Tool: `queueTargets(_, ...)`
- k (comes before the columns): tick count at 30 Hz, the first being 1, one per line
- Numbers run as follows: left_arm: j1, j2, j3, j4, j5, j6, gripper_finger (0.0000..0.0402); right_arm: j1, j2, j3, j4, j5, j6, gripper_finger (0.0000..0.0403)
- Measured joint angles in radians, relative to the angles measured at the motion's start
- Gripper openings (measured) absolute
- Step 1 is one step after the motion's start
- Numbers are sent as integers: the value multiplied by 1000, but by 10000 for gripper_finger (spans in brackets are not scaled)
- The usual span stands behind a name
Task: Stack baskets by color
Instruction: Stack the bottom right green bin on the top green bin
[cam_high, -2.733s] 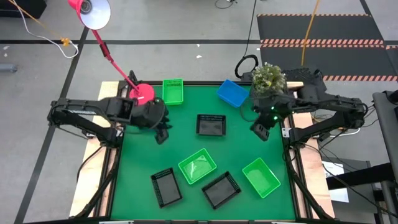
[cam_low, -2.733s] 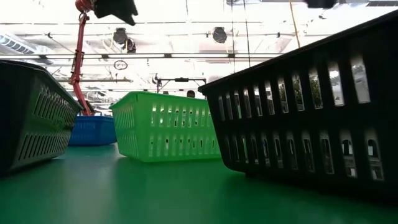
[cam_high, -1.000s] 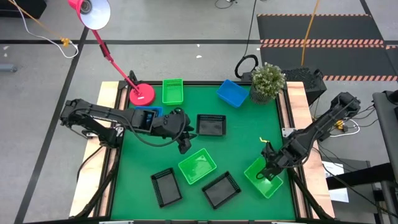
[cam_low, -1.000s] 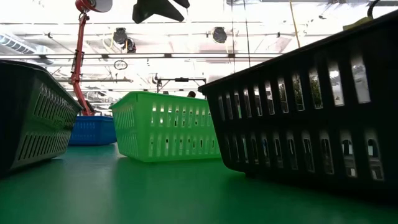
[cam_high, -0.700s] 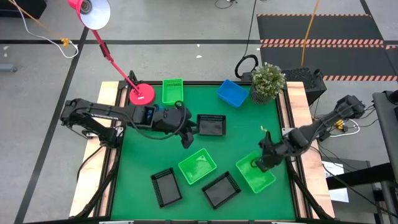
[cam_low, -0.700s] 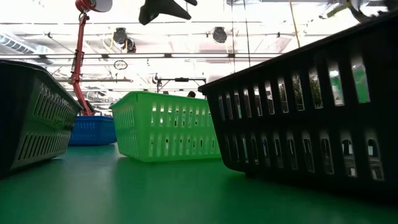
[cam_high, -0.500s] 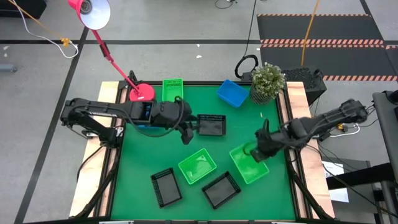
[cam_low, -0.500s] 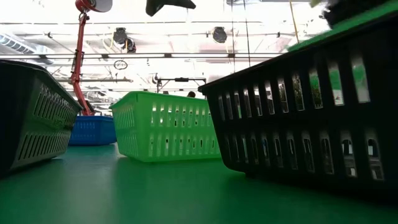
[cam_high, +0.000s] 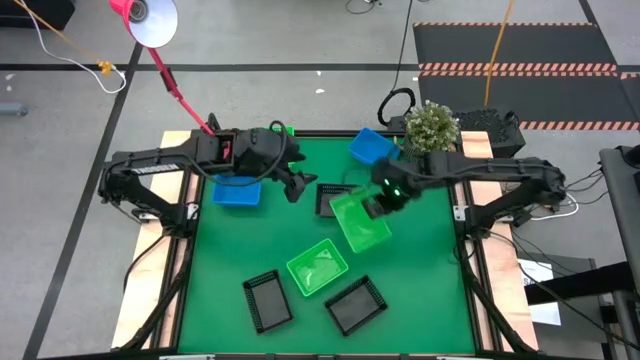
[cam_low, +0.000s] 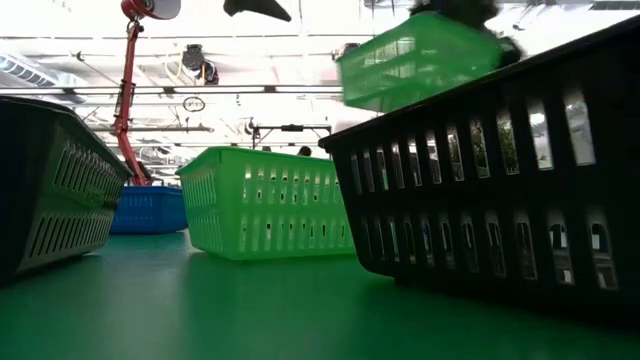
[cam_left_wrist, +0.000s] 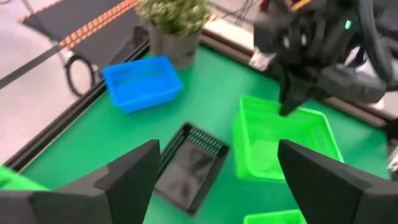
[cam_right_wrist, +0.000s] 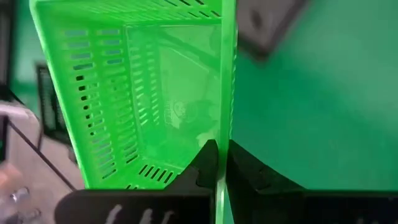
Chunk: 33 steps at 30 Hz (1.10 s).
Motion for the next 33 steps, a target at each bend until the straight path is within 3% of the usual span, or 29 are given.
queueTargets(6, 21, 0, 8, -66, 48, -21, 318, -105, 67, 75, 21, -47, -115, 7)
queueTargets(10, 20, 0, 8, -85, 48, -85, 291, -162, 79, 83, 136, -43, -124, 7)
queueTargets(24, 19, 1, -9, -73, -152, -282, 194, -297, 84, 83, 449, 105, -133, 10)
queueTargets(29, 40, 2, -22, -73, -263, -513, 195, -314, 84, 83, 487, 167, -99, 10)
queueTargets(33, 56, 13, -22, -28, -344, -505, 228, -316, 84, 66, 535, 173, -73, 10)
